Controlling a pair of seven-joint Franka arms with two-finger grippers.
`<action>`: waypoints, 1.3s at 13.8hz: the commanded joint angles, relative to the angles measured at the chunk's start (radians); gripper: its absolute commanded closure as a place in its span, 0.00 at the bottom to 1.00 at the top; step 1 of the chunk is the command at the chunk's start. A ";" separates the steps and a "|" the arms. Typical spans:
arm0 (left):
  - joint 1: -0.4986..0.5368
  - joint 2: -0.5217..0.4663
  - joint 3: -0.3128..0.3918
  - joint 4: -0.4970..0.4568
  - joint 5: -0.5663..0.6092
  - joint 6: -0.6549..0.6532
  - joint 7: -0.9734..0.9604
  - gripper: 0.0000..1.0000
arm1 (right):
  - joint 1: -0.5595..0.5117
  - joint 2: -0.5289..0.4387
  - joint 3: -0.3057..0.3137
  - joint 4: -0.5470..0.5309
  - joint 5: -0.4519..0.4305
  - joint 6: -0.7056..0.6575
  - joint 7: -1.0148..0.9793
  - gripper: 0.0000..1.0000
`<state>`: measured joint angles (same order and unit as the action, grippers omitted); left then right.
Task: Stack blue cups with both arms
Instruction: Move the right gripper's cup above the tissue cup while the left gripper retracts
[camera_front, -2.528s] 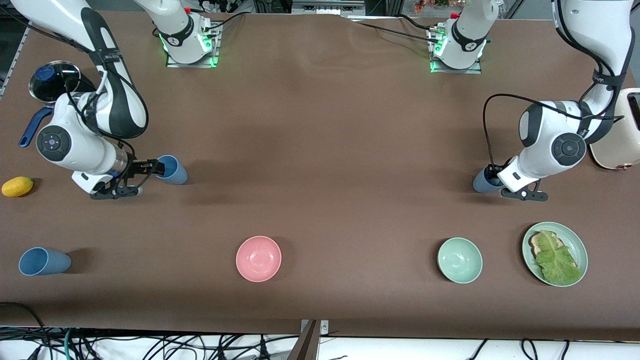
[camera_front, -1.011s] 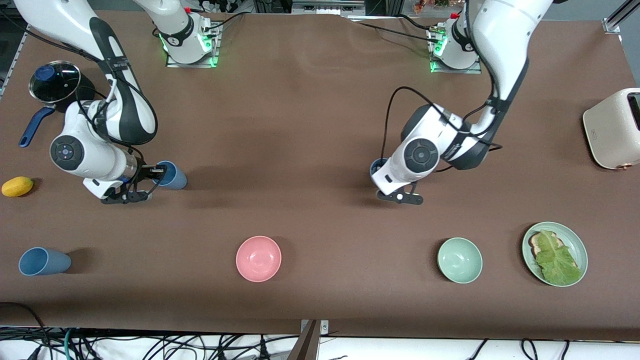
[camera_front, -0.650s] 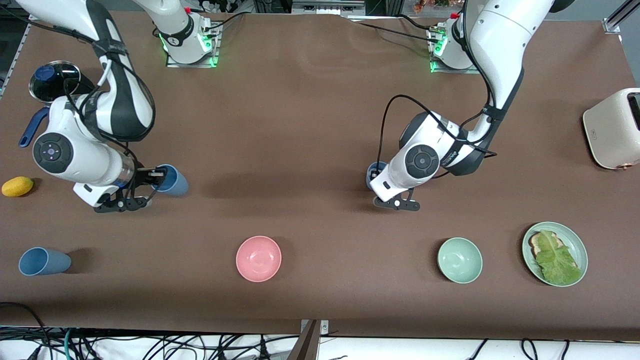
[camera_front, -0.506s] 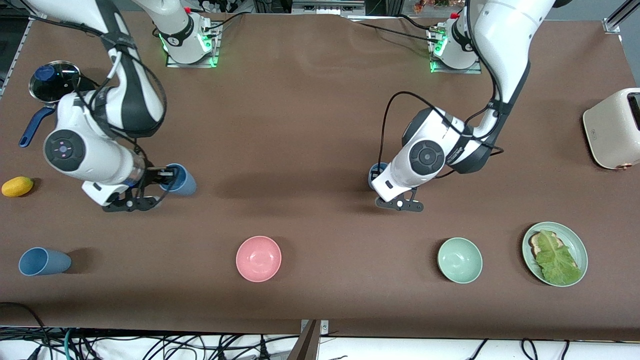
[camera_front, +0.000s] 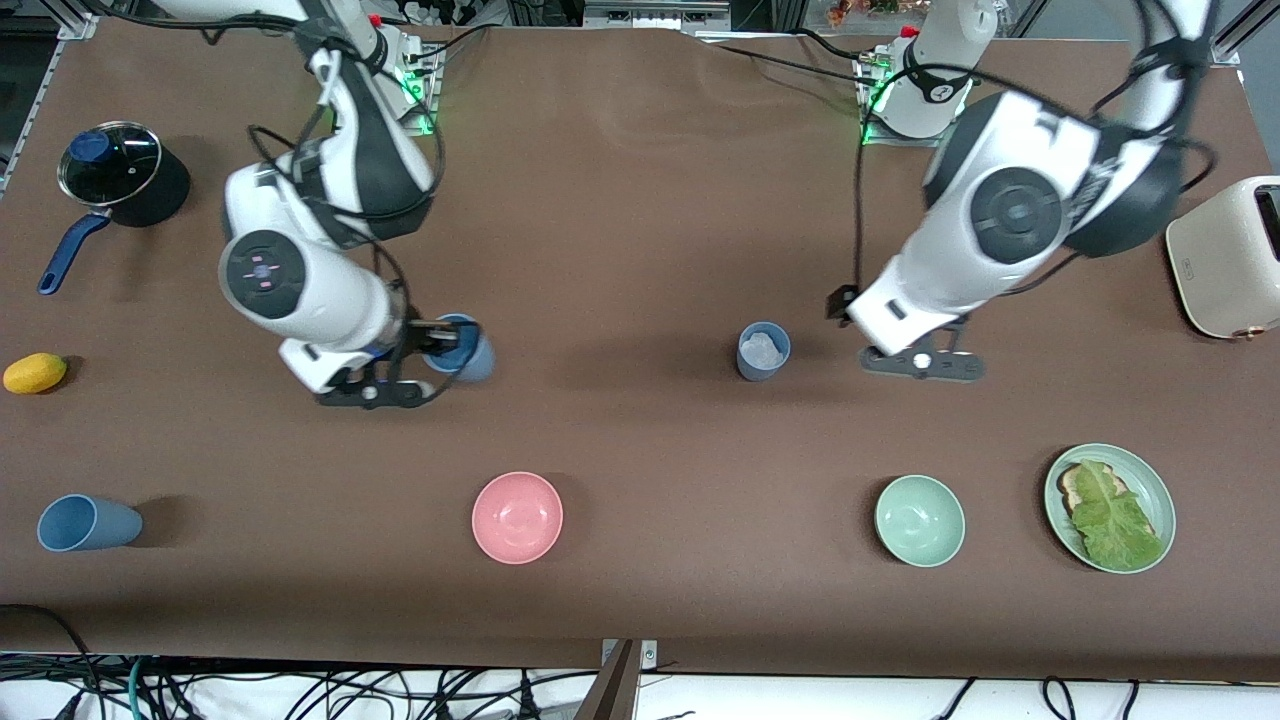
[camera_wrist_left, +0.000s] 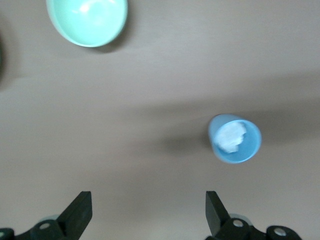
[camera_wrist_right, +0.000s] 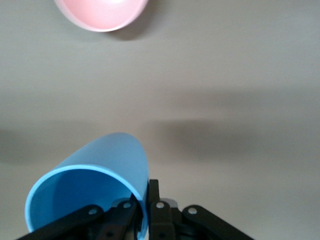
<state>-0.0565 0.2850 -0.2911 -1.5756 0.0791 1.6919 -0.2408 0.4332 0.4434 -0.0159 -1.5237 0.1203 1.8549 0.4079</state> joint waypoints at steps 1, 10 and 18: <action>0.108 -0.050 -0.008 0.014 0.010 -0.038 0.203 0.00 | 0.123 0.067 -0.009 0.132 0.019 -0.033 0.187 1.00; -0.101 -0.313 0.300 -0.198 -0.007 0.000 0.305 0.00 | 0.456 0.314 -0.021 0.470 -0.085 0.010 0.657 1.00; -0.074 -0.303 0.299 -0.161 -0.001 0.026 0.299 0.00 | 0.512 0.389 -0.035 0.514 -0.085 0.231 0.784 1.00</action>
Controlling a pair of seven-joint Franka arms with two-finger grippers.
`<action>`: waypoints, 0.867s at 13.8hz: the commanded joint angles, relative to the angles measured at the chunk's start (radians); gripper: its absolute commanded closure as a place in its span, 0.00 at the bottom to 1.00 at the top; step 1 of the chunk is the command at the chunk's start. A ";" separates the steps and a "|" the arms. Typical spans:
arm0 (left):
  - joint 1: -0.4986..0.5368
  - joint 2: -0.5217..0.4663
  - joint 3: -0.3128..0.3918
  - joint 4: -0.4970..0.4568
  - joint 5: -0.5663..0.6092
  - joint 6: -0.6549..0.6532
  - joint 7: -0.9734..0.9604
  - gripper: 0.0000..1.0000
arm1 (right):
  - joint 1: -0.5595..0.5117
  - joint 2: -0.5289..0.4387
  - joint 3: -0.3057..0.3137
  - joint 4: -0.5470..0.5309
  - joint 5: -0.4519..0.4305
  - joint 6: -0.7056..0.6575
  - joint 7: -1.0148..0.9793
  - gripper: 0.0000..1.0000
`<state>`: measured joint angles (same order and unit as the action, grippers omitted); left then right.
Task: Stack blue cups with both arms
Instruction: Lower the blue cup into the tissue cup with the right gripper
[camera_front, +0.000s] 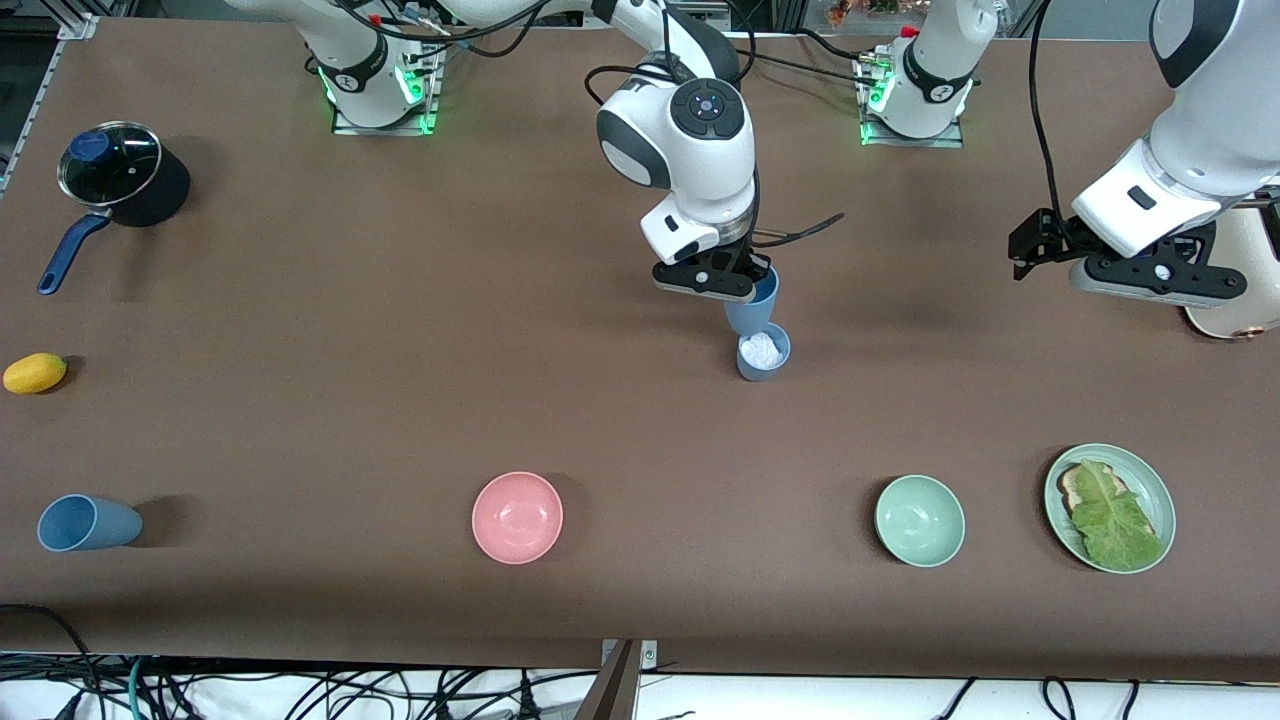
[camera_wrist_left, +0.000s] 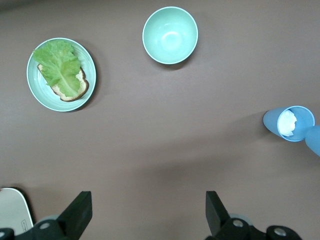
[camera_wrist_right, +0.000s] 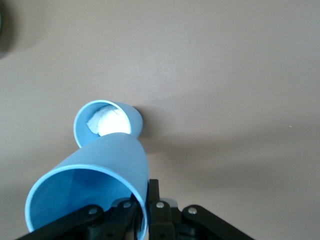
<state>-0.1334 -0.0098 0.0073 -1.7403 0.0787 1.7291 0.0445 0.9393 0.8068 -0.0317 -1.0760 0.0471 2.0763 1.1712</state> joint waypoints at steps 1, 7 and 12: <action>0.005 -0.010 0.002 0.002 0.000 -0.014 0.012 0.00 | 0.003 0.037 -0.022 0.086 -0.010 0.033 0.019 1.00; 0.038 -0.006 0.005 0.002 -0.005 -0.016 0.026 0.00 | -0.001 0.089 -0.024 0.122 -0.010 0.106 0.021 1.00; 0.040 -0.006 0.003 0.002 -0.005 -0.016 0.021 0.00 | -0.001 0.098 -0.024 0.120 -0.012 0.103 0.021 1.00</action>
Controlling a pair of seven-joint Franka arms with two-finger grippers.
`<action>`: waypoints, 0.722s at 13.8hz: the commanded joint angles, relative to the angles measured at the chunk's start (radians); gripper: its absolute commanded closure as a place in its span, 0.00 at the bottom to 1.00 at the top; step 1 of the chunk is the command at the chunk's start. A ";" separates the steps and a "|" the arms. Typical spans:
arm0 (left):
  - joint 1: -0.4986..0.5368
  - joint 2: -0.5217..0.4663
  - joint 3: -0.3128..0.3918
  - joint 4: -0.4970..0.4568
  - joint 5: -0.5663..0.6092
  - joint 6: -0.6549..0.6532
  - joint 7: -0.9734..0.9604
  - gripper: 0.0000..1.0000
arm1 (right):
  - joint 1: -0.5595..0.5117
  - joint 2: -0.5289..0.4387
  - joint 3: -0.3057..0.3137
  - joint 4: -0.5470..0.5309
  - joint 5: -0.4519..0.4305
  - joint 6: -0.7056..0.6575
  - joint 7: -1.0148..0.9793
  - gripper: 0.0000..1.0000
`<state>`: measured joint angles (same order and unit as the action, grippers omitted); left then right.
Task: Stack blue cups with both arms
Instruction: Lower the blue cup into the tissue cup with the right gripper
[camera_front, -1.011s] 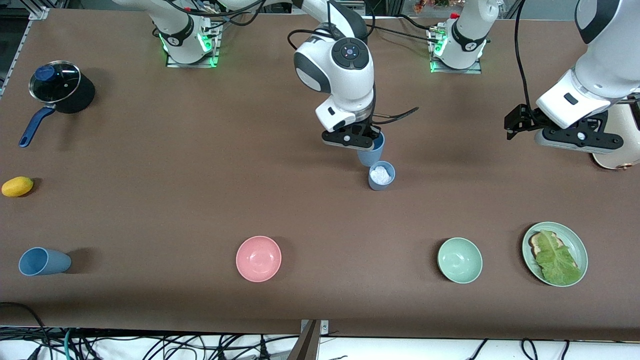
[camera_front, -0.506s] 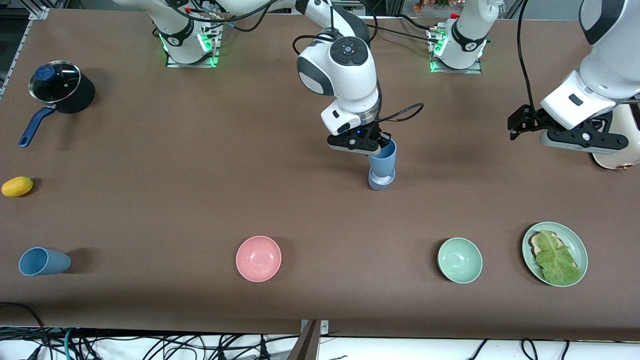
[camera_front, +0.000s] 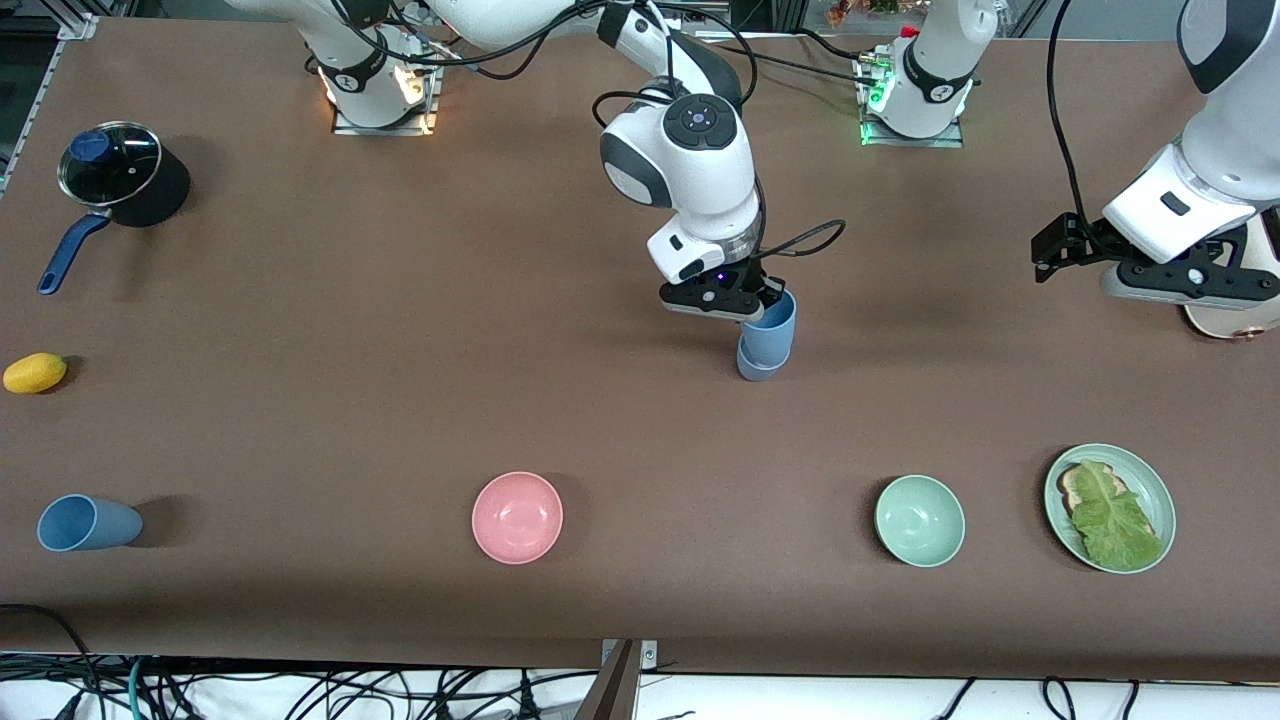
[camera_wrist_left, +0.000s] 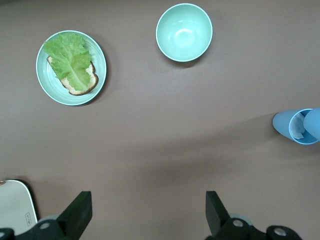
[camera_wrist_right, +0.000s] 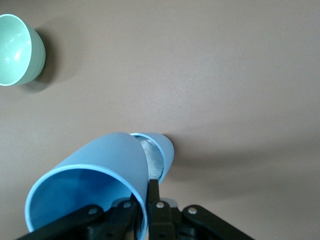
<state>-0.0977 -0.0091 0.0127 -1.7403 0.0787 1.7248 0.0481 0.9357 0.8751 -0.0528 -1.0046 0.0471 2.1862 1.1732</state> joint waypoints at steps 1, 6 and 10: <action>0.004 -0.006 -0.002 0.002 -0.005 -0.011 0.021 0.00 | 0.003 0.033 -0.002 0.047 -0.013 -0.008 0.019 1.00; 0.006 -0.005 -0.002 0.002 -0.005 -0.011 0.022 0.00 | 0.009 0.048 -0.001 0.040 -0.041 -0.016 0.017 1.00; 0.006 -0.005 -0.002 0.002 -0.005 -0.011 0.022 0.00 | 0.009 0.053 -0.001 0.041 -0.043 -0.016 0.019 1.00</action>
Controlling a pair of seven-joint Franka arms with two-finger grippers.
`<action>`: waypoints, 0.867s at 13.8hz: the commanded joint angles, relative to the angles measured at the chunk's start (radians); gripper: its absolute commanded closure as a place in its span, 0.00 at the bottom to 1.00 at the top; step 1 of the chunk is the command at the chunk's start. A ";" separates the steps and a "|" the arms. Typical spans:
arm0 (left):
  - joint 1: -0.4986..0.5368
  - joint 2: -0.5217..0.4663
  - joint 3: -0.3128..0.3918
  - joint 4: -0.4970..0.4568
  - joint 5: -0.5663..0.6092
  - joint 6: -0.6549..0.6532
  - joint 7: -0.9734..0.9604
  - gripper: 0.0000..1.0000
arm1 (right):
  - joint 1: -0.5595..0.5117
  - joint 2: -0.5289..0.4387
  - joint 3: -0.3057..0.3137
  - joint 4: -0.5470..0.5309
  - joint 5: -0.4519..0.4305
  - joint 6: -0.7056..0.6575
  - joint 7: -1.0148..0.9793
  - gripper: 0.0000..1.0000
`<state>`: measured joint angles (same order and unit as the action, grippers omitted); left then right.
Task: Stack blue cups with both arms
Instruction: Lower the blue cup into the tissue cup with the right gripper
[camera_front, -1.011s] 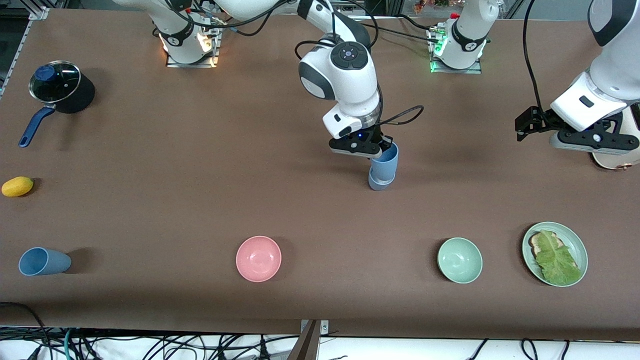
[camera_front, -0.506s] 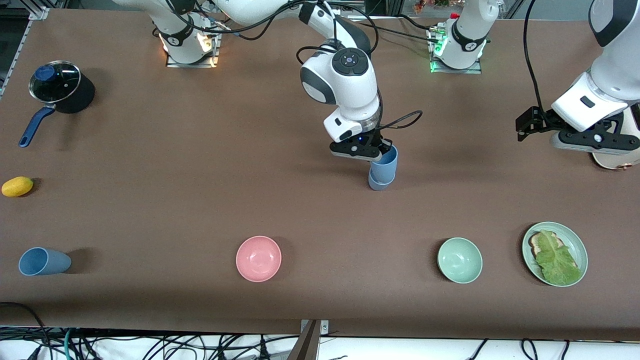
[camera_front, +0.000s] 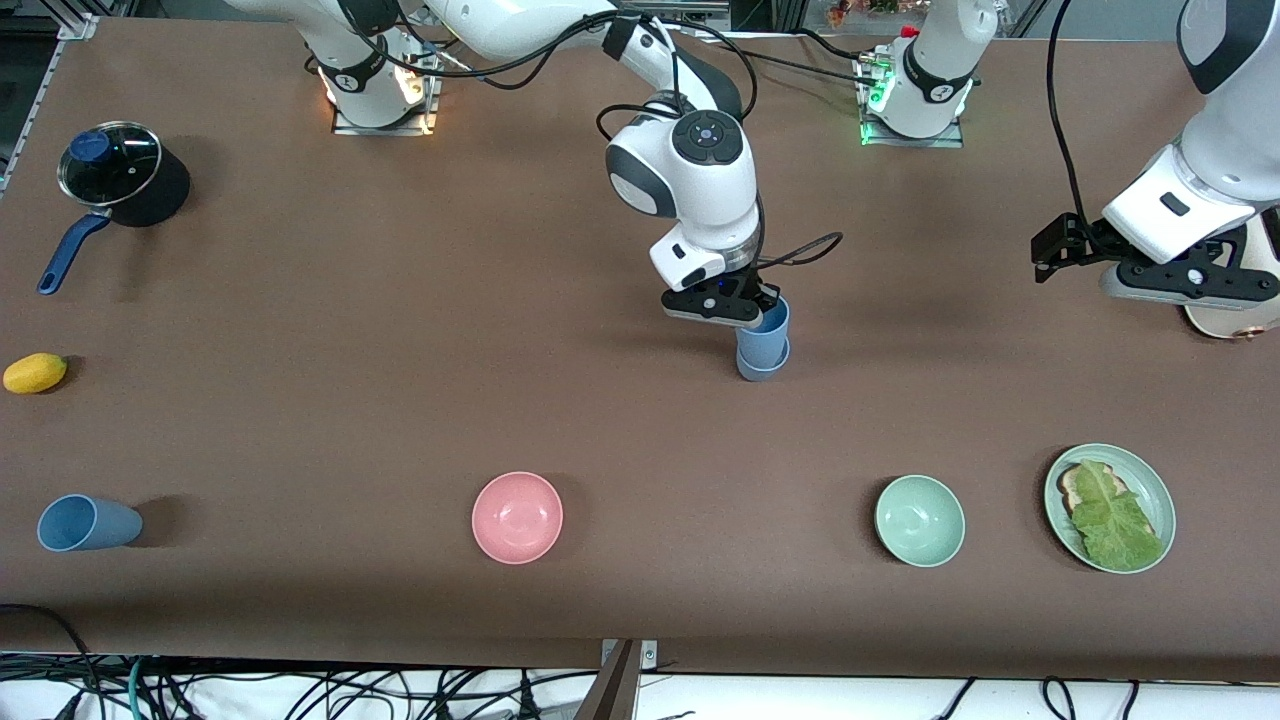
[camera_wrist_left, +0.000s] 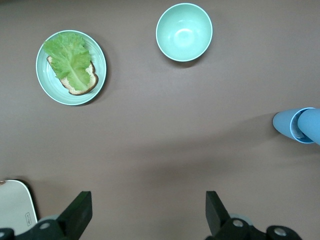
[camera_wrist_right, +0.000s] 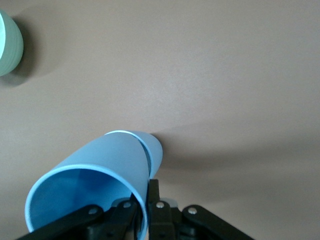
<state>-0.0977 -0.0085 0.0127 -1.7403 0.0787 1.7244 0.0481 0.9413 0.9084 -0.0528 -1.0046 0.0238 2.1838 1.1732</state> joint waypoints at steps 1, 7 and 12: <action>0.006 -0.005 0.000 0.002 -0.005 -0.011 0.022 0.00 | 0.004 0.018 -0.001 0.041 -0.018 -0.013 0.019 0.96; 0.009 -0.005 0.000 0.002 -0.005 -0.011 0.022 0.00 | 0.004 0.006 -0.004 0.043 -0.013 -0.030 0.019 0.54; 0.009 -0.005 0.000 0.002 -0.005 -0.011 0.022 0.00 | -0.082 -0.086 -0.002 0.041 -0.012 -0.212 -0.116 0.33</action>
<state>-0.0947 -0.0084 0.0127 -1.7403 0.0787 1.7243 0.0481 0.9103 0.8831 -0.0675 -0.9646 0.0200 2.0656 1.1398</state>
